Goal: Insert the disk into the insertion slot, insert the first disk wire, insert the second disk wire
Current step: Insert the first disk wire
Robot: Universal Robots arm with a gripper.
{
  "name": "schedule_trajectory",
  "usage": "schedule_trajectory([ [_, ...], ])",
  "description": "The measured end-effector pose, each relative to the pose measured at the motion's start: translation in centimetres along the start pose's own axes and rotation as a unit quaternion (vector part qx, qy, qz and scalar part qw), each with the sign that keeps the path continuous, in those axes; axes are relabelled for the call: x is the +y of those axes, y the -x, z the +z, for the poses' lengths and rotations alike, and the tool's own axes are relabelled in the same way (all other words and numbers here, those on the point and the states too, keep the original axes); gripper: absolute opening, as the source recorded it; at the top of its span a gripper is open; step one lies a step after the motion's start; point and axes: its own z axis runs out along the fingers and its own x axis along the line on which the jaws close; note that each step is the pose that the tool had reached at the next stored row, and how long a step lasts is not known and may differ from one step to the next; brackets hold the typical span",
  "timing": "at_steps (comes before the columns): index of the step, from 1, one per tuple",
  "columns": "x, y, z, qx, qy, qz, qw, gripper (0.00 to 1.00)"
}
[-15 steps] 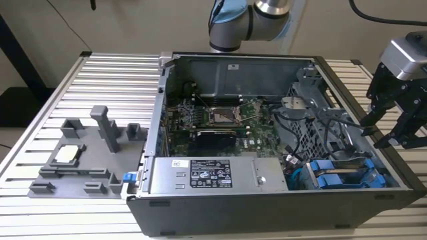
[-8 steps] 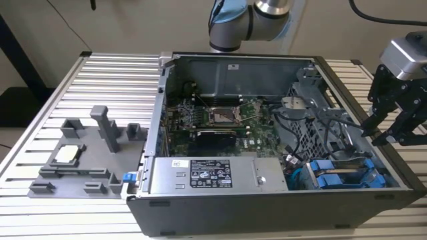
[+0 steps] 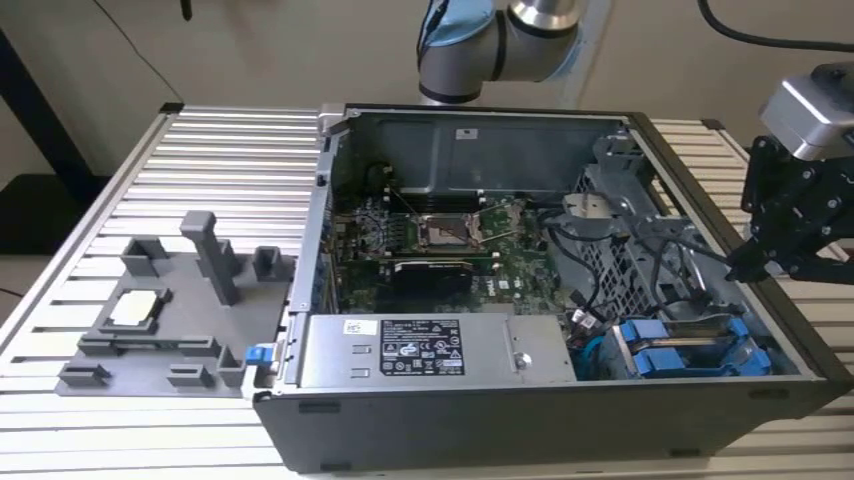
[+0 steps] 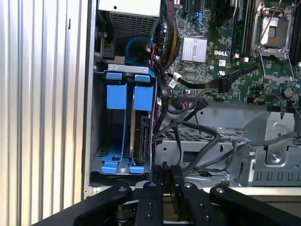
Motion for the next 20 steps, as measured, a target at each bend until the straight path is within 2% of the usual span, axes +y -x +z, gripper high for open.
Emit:
schedule_trajectory([
  [13,0.00,0.00,0.00,0.0003,0.0000,0.000,1.0000,0.19],
  [14,0.00,0.01,0.03,0.0017,0.0001,0.000,1.0000,0.19],
  [15,0.00,0.01,0.04,0.0048,0.0004,0.000,1.0000,0.19],
  [18,0.01,0.02,0.17,0.0163,0.0014,0.000,0.9999,0.19],
  [20,0.11,0.13,0.44,0.0198,0.0015,0.000,0.9998,0.19],
])
